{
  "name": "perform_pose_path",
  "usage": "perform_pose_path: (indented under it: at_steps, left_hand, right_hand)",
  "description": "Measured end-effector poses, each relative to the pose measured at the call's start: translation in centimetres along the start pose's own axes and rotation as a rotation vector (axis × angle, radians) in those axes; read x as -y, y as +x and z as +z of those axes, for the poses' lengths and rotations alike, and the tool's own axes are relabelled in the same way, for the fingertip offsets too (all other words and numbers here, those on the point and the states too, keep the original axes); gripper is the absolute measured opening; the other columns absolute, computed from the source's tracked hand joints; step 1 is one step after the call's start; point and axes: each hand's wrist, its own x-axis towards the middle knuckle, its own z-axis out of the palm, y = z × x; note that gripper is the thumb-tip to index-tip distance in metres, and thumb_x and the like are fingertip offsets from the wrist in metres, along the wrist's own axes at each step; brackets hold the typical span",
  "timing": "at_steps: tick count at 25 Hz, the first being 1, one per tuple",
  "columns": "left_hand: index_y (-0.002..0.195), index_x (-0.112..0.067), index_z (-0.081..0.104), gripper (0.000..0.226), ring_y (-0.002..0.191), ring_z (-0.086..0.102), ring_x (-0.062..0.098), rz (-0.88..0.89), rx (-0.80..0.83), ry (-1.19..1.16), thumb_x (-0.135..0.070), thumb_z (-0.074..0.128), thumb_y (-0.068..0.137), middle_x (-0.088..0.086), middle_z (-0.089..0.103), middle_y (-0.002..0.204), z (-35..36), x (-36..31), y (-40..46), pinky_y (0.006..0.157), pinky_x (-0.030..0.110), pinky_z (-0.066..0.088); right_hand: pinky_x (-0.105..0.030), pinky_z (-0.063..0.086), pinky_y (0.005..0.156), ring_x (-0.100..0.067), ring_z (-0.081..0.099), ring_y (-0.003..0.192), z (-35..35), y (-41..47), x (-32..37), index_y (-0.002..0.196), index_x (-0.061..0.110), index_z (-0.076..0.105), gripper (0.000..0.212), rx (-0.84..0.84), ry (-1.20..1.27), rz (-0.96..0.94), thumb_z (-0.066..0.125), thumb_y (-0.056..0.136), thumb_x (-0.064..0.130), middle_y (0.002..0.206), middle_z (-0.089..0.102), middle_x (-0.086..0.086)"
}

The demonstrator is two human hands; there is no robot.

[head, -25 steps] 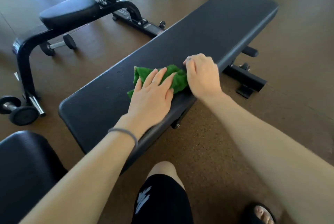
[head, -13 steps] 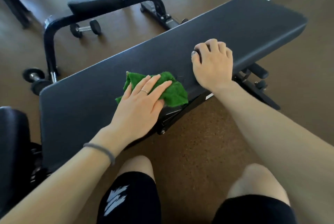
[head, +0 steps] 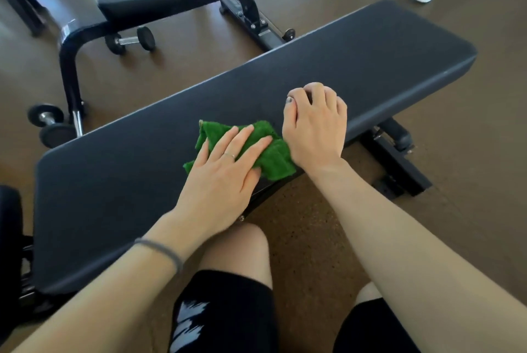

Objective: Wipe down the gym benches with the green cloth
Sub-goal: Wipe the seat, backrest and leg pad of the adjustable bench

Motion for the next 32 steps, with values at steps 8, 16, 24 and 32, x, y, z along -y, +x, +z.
perform_pose_path:
  at_steps: [8, 16, 24, 32]
  left_hand:
    - [0.162, -0.041, 0.013, 0.057, 0.159, 0.008, 0.021, 0.080, -0.011, 0.022, -0.045, 0.020, 0.106, -0.005, 0.014, 0.172, 0.5, -1.3, 0.6, 0.127, 0.055, 0.013]
    - [0.162, -0.034, 0.022, 0.053, 0.158, 0.015, 0.025, 0.185, -0.058, 0.034, -0.042, 0.025, 0.109, 0.000, 0.022, 0.170, 0.7, -3.8, 8.4, 0.125, 0.058, 0.019]
    - [0.162, -0.035, 0.022, 0.060, 0.157, 0.021, 0.027, 0.295, -0.043, 0.148, -0.033, 0.039, 0.105, 0.001, 0.024, 0.169, 0.8, 1.0, -0.3, 0.124, 0.055, 0.025]
    - [0.162, -0.041, 0.014, 0.062, 0.159, 0.007, 0.019, 0.285, 0.006, -0.022, -0.049, 0.011, 0.101, -0.007, 0.012, 0.172, 0.0, -0.6, 3.4, 0.129, 0.051, 0.009]
  right_hand:
    - [-0.046, 0.039, 0.098, -0.035, 0.054, 0.116, -1.2, 5.0, -5.1, 0.117, 0.016, 0.066, 0.037, 0.140, -0.042, 0.096, 0.037, 0.104, 0.036, 0.125, 0.058, -0.009]
    - [-0.042, 0.038, 0.092, -0.028, 0.057, 0.106, -0.6, 5.3, -5.8, 0.107, 0.016, 0.069, 0.038, 0.028, 0.058, 0.189, 0.034, 0.103, 0.031, 0.119, 0.062, -0.004]
    - [-0.040, 0.042, 0.093, -0.023, 0.057, 0.105, -0.4, 5.1, -5.6, 0.107, 0.019, 0.068, 0.036, 0.015, 0.037, 0.191, 0.035, 0.105, 0.032, 0.119, 0.062, -0.001]
    - [-0.041, 0.039, 0.090, -0.026, 0.057, 0.103, -0.4, 5.0, -5.7, 0.103, 0.018, 0.068, 0.033, 0.007, 0.075, 0.198, 0.037, 0.104, 0.030, 0.116, 0.061, -0.001]
